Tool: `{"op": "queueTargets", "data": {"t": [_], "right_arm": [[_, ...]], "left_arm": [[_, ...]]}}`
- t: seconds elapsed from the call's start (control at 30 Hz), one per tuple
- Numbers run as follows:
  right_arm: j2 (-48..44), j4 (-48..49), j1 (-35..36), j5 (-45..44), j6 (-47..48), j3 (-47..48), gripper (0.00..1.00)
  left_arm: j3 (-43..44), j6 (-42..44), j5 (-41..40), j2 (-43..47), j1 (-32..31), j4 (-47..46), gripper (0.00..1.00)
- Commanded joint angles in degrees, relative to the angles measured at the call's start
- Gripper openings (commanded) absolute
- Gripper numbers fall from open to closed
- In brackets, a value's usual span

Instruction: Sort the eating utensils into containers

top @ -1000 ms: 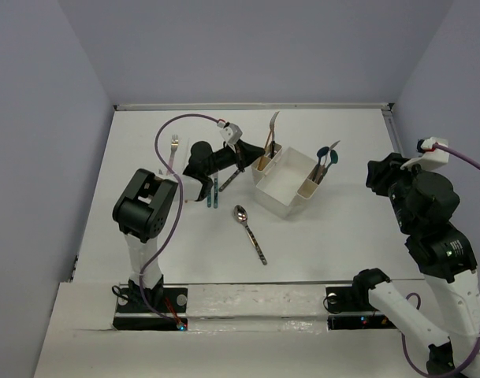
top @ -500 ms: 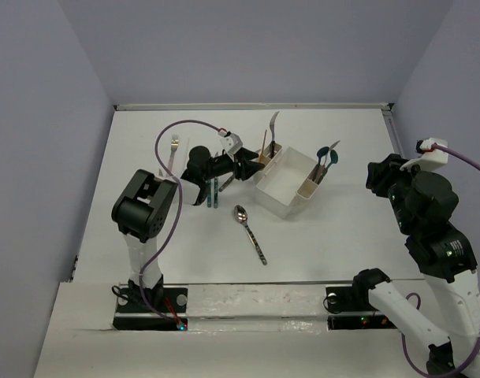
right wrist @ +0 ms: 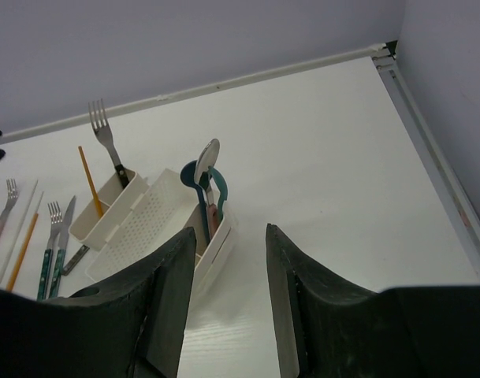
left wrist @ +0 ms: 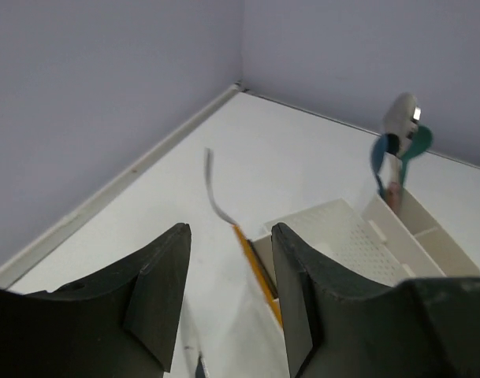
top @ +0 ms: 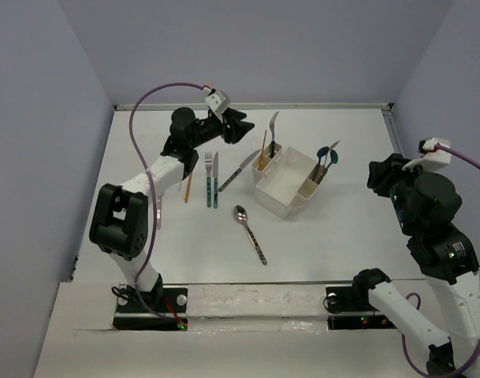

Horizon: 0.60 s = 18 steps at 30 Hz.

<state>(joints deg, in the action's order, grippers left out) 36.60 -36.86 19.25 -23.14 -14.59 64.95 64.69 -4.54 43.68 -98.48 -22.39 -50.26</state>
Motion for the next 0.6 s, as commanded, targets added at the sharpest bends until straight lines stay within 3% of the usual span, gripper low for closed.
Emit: {"op": "queueTargets", "data": {"t": [0.0,0.03,0.07,0.1,0.13,0.3,0.37,0.57], "right_arm": [[-0.39,1.79,0.53,-0.16,0.26,0.1,0.47],[-0.04,1.88,0.53,0.63,0.44,-0.43,0.47],[0.4,1.88,0.53,1.16,0.79,-0.61,0.47],[0.75,1.79,0.53,1.77,1.31,-0.7,0.47],[1.36,1.79,0.53,2.82,1.49,-0.79,0.47],[0.32,2.49,0.53,3.71,2.11,-3.42,0.48],[-0.99,2.93,0.53,3.8,2.46,-4.65,0.48],[-2.58,2.94,0.53,4.33,2.2,-6.24,0.49]], "left_arm": [[12.44,10.3,-15.65,4.52,4.63,34.67,0.56],[16.14,17.21,-24.95,4.17,4.73,39.84,0.53],[16.17,17.28,-25.05,3.91,4.81,44.5,0.53],[18.35,22.15,-32.36,3.65,4.9,51.51,0.49],[19.15,23.59,-34.61,2.95,5.86,54.8,0.49],[24.16,22.12,-35.16,-4.15,13.06,74.21,0.45],[25.92,22.29,-36.03,-7.07,15.01,77.4,0.39],[28.56,23.96,-37.53,-13.22,15.1,76.63,0.42]]}}
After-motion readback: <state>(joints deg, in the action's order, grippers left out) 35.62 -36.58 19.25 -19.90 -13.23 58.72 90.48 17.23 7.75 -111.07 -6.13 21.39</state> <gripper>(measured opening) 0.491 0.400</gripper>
